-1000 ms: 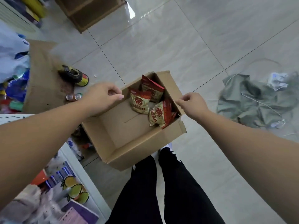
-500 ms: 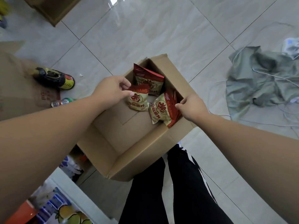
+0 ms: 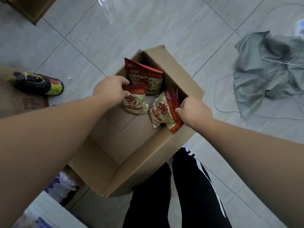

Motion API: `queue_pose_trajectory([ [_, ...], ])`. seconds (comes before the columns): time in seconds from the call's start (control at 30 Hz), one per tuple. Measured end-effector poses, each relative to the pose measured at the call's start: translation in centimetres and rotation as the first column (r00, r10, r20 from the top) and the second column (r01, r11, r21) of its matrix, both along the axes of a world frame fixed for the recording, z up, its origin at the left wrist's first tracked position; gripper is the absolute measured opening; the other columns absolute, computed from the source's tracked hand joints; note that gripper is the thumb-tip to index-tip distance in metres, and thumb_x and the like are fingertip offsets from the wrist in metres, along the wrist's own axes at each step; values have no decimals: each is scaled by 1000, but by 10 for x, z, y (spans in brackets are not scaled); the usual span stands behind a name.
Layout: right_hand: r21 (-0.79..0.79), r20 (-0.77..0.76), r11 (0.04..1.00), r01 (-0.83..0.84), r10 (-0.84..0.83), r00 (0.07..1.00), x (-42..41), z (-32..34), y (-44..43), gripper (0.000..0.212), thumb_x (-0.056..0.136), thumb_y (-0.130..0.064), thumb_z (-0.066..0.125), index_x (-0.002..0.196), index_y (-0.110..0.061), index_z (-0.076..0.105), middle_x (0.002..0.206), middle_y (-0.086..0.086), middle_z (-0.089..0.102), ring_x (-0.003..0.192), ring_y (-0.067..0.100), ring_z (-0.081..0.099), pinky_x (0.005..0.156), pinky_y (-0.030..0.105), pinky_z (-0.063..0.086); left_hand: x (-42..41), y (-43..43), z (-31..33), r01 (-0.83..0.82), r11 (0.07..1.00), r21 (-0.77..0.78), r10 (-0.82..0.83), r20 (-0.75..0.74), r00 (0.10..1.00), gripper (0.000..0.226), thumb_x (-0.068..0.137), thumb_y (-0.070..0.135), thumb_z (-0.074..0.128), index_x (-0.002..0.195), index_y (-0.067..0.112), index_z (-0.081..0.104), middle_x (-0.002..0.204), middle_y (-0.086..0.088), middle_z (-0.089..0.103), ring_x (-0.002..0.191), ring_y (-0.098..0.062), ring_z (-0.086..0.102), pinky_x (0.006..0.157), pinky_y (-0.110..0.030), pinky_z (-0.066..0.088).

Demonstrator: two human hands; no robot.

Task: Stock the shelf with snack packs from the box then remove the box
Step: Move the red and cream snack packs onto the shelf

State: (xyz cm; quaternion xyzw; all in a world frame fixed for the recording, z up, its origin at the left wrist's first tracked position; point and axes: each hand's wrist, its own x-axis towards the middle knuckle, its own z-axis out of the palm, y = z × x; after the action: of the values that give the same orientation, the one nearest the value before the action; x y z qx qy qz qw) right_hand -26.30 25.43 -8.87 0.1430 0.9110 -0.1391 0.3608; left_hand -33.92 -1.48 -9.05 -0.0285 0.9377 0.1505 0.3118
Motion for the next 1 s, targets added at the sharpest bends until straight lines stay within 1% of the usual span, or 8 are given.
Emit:
queue_pose_trajectory([
  [0.1,41,-8,999,-21,22,1000,2,-4,-2,24,93,-34,55,78,-14,59,75,-1,63,74,27,62,61,28,38,2,2,-9,-10,998,-61,8,-36,999,36,87,34,73,122,31,69,124,1,69,116,-26,62,92,-39,52],
  [0.2,59,-41,998,-30,33,999,7,-8,-5,26,93,-28,54,71,-14,55,71,0,61,72,28,61,58,28,36,3,3,-14,-9,994,-105,5,-39,999,15,89,36,70,102,31,77,102,2,73,99,-25,65,73,-33,47],
  [0.27,56,-72,997,-43,47,996,7,-3,-9,29,93,-27,52,68,-14,53,69,0,60,71,28,60,60,29,38,3,5,-10,-4,993,-120,-1,-43,999,13,89,39,69,97,32,77,96,4,72,96,-24,65,71,-31,45],
  [0.37,49,-122,995,-83,88,989,3,11,-15,25,93,-27,47,72,-13,52,71,0,59,70,28,58,58,29,37,4,5,4,29,989,-143,-39,-68,997,12,90,42,68,96,34,75,93,5,71,96,-24,65,71,-31,43],
  [0.57,69,-279,975,-210,221,935,-16,58,-22,24,101,-33,40,89,-20,56,91,1,53,77,28,53,63,33,40,-2,-5,56,26,993,-117,-41,-130,991,12,90,42,68,96,34,75,94,2,72,98,-26,65,75,-31,47],
  [0.73,56,-373,974,-221,226,900,-27,103,-24,16,103,-33,34,102,-21,45,75,-2,44,71,29,46,64,35,32,3,-17,103,-2,997,-81,-12,-169,986,14,87,45,69,93,35,75,95,5,73,98,-24,64,71,-30,41],
  [0.87,62,-401,943,-328,324,857,-40,141,-24,17,103,-34,35,101,-19,43,83,5,53,70,33,50,59,36,32,6,-25,148,-61,995,-77,47,-171,984,17,87,49,69,94,35,76,89,9,73,88,-18,64,68,-30,45],
  [1.0,36,-368,870,-491,468,803,-68,196,-27,21,103,-35,37,107,-17,48,88,10,63,81,37,59,65,40,46,7,-33,202,-105,994,-29,99,-172,980,17,85,49,70,91,34,77,81,9,73,84,-19,67,76,-36,56],
])
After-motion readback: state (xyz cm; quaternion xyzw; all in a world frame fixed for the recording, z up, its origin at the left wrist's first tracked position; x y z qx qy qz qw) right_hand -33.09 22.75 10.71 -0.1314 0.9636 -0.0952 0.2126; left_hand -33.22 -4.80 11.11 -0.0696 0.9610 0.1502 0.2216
